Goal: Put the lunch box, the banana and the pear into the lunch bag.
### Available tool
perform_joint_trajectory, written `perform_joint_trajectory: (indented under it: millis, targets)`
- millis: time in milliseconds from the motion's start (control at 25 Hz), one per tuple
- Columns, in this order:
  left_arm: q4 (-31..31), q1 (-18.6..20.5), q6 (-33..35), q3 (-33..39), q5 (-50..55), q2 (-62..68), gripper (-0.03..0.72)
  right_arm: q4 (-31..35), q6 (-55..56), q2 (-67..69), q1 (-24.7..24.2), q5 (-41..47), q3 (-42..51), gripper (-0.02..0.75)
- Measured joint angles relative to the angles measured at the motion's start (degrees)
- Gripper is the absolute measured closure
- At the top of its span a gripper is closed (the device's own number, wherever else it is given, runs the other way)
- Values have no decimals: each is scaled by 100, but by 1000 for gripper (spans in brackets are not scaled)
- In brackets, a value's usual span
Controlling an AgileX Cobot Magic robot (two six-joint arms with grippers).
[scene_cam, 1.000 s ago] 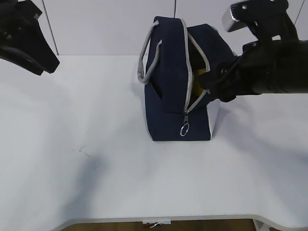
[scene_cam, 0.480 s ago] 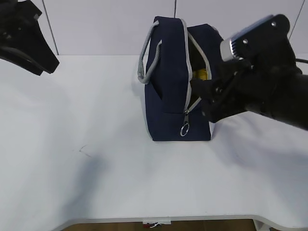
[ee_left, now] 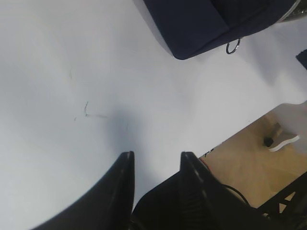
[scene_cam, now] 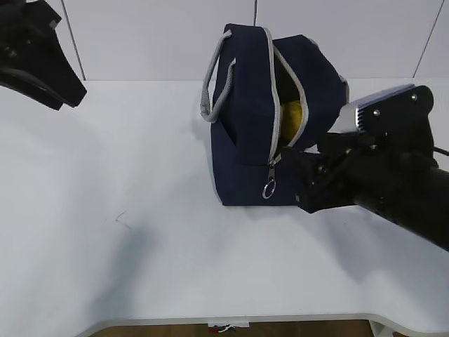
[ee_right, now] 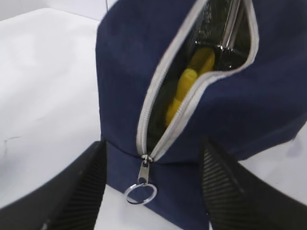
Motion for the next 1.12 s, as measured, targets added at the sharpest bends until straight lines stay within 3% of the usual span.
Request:
perform_joint_trajectory:
  millis: [360,800,1120]
  targets:
    - [-32,0,0,0,0,0,444,0,490,560,0,-272,0,250]
    - [-34,0,0,0,0,0,445,-496,886,1214,0,-338,0,250]
    - [-34,0,-9,0,0,0,445,-605,975,1804,0,-1034,-12,250]
